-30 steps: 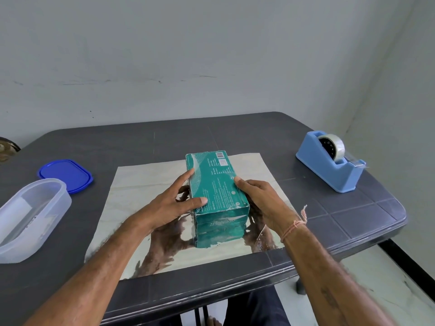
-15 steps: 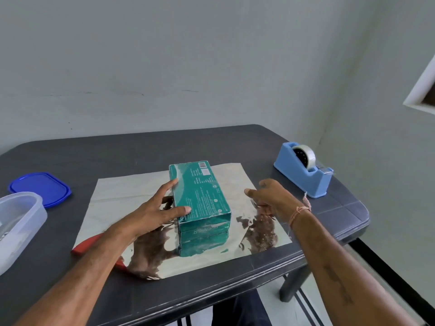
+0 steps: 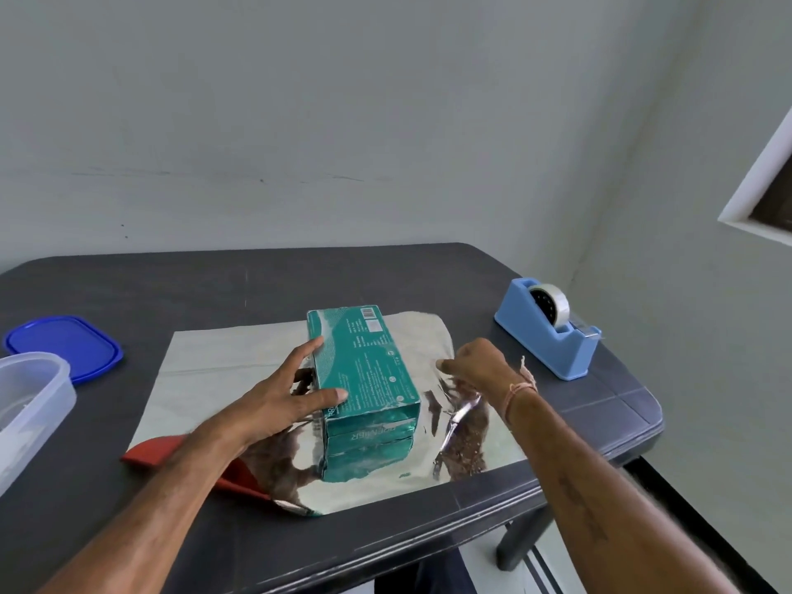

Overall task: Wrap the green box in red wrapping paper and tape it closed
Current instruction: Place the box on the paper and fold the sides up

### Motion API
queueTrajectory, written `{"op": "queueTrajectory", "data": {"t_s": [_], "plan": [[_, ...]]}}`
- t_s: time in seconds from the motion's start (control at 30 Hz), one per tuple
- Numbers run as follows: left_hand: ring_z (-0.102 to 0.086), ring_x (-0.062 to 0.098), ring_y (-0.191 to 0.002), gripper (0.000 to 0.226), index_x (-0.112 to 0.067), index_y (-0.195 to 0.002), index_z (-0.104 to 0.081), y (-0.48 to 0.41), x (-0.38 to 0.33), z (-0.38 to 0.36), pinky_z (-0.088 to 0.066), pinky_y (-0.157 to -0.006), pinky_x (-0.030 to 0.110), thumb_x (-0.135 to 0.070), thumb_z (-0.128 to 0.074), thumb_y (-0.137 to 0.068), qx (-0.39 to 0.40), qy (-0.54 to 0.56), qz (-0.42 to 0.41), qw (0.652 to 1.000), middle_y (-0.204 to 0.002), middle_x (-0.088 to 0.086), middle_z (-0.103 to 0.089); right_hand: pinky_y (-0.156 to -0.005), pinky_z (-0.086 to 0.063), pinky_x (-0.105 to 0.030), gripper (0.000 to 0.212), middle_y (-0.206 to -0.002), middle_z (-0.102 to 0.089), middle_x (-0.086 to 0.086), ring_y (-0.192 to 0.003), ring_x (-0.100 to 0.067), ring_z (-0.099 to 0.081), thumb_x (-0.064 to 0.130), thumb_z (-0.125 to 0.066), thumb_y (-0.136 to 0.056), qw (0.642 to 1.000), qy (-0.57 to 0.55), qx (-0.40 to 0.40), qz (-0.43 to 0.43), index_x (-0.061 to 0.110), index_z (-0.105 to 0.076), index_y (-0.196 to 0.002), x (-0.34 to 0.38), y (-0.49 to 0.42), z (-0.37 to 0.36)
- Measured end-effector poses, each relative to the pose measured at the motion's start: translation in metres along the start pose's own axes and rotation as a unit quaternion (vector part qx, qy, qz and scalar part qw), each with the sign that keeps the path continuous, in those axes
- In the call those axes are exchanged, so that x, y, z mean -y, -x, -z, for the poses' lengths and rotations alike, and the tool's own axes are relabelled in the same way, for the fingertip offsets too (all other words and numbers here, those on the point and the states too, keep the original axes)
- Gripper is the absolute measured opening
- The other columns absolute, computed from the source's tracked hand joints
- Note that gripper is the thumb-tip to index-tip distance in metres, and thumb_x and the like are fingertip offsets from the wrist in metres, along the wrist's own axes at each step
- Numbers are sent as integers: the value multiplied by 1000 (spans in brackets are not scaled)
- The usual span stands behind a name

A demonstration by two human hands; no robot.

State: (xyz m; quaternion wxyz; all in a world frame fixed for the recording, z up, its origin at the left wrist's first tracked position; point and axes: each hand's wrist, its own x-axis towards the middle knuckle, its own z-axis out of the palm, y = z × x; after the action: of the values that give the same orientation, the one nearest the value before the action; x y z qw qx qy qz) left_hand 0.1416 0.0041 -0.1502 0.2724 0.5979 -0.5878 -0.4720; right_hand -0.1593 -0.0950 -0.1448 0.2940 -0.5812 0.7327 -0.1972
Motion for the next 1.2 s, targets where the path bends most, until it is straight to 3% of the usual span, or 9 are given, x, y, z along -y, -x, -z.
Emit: {"op": "queueTrajectory", "data": {"t_s": [0.1,0.27,0.37,0.53,0.6,0.77,0.9,1.03,1.2], "plan": [[-48,27,-140,108,-59,-154,-11,-1,2,0,-33,-120,57,-71,-78,-70,3,4,-3,1000,-163,-4,-37,-88,-49,-41,42,-106,-64,-9,-101,-27,-59,43,-80,-84,991,120,-58,32,8,-66,-103,-3,-2,-6],[-56,25,-132,117,-64,-150,-13,0,2,1,-38,-117,53,-83,-76,-53,7,5,-10,1000,-157,-7,-43,-58,-45,-26,36,-92,-68,-7,-77,-18,-64,31,-83,-84,1000,18,4,18,5,-65,-102,10,-3,-5],[-59,22,-128,108,-67,-148,-15,0,4,1,-40,-115,49,-80,-78,-61,0,3,-19,1000,-153,-9,-49,-71,-59,-30,28,-91,-73,-8,-79,-19,-69,25,-84,-82,999,7,22,26,5,-72,-97,10,-9,-8],[-60,19,-127,110,-70,-146,-15,0,5,2,-42,-113,47,-86,-74,-53,-4,1,-19,1000,-149,-13,-51,-68,-58,-33,19,-94,-75,-10,-82,-22,-70,20,-79,-87,990,-110,76,38,5,-75,-98,12,-14,-6],[-59,20,-128,111,-70,-145,-15,0,5,1,-42,-114,48,-86,-74,-53,-3,1,-17,1000,-150,-14,-50,-70,-52,-29,22,-99,-74,-10,-85,-24,-66,18,-77,-89,979,-175,101,36,4,-73,-105,13,-16,3],[-59,19,-129,110,-70,-144,-16,-2,6,1,-42,-115,53,-85,-76,-53,-1,12,-17,1000,-147,-15,-50,-91,-56,-45,41,-108,-72,-16,-95,-30,-66,18,-86,-80,950,-269,156,12,8,-66,-114,0,-22,19],[-61,19,-127,112,-68,-147,-14,-1,5,0,-42,-115,53,-84,-76,-55,-2,7,-18,1000,-148,-15,-50,-52,-57,-30,42,-96,-72,-10,-60,-17,-65,18,-82,-85,944,-263,200,22,5,-66,-122,-6,-14,24],[-62,19,-126,113,-66,-148,-15,0,4,0,-45,-113,51,-84,-78,-55,0,9,-20,1000,-148,-15,-51,-73,-64,-41,55,-126,-70,-15,-97,-32,-72,-10,-67,-88,877,-408,233,102,12,-55,-136,12,-13,30],[-63,19,-124,106,-61,-150,-17,2,-1,2,-50,-110,48,-71,-82,-67,6,16,-13,1000,-143,-15,-52,-81,-60,-26,64,-134,-67,-5,-110,-15,-70,-12,-67,-87,882,-350,258,179,20,-53,-140,48,-3,25]]}}
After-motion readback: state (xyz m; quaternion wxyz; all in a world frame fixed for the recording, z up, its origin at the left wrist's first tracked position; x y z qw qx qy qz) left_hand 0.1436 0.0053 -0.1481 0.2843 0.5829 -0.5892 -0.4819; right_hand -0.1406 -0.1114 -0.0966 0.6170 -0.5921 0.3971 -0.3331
